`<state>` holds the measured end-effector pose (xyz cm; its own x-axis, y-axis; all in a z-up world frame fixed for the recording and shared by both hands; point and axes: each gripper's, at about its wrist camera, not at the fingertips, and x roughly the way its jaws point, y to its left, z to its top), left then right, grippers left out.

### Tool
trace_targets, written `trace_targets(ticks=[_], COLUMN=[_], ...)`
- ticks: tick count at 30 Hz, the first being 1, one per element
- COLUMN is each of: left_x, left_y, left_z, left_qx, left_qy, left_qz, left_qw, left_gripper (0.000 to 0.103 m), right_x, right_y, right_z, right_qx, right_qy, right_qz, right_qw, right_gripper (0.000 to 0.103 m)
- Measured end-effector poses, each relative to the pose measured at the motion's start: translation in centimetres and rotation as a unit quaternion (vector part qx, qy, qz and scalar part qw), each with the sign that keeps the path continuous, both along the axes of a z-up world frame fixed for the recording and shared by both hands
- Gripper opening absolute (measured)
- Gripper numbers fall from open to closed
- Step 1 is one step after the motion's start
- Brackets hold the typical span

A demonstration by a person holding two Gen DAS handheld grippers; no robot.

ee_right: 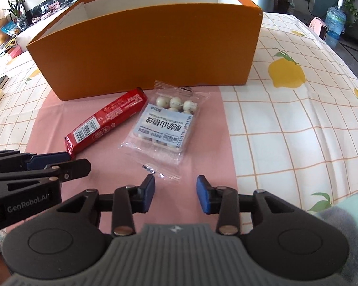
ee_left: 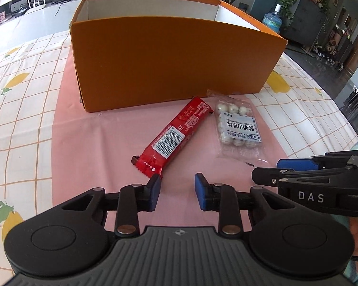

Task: Organize snacks
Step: 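Withdraw both tools from the box toward the red bar and ball bag, then grasp the red bar with the left tool while the right tool grasps the clear ball-candy bag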

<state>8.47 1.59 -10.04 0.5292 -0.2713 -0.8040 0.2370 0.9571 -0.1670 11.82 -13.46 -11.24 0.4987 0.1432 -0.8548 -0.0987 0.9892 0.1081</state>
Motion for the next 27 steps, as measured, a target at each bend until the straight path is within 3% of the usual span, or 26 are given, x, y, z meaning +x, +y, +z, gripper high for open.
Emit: trace_targets(ticks=[2,6,8,15,27], left_x=[-0.2,-0.3,0.0,2.3,4.8], left_y=[-0.2,0.3,0.5,-0.2,-1.4], left_z=[0.3,1.3,1.7,1.6,-0.7], left_qx=[0.014,0.033,0.036,0.074,0.082], left_qy=[-0.009,-0.04,-0.051,-0.059,-0.055], left_qz=[0.002,0.003,0.0,-0.047,-0.084], left_qw=[0.9999,0.9987,0.998,0.9944,0.9916], left_gripper=[0.035,0.053,0.06,0.063,0.063], right_x=[-0.4,-0.6,0.0,2.4,5.4], right_y=[-0.6,-1.4,-1.6,-1.5,0.0], right_z=[0.5,1.3,1.3,0.9,-0.4], right_qx=[0.013,0.049,0.059,0.068,0.048], right_qy=[-0.011,-0.043,-0.038,-0.037,-0.04], right_qz=[-0.006,-0.024,-0.038,-0.076,-0.067], right_qw=[1.0,0.998,0.997,0.994,0.996], right_gripper=[0.056,0.071,0.071,0.079,0.079])
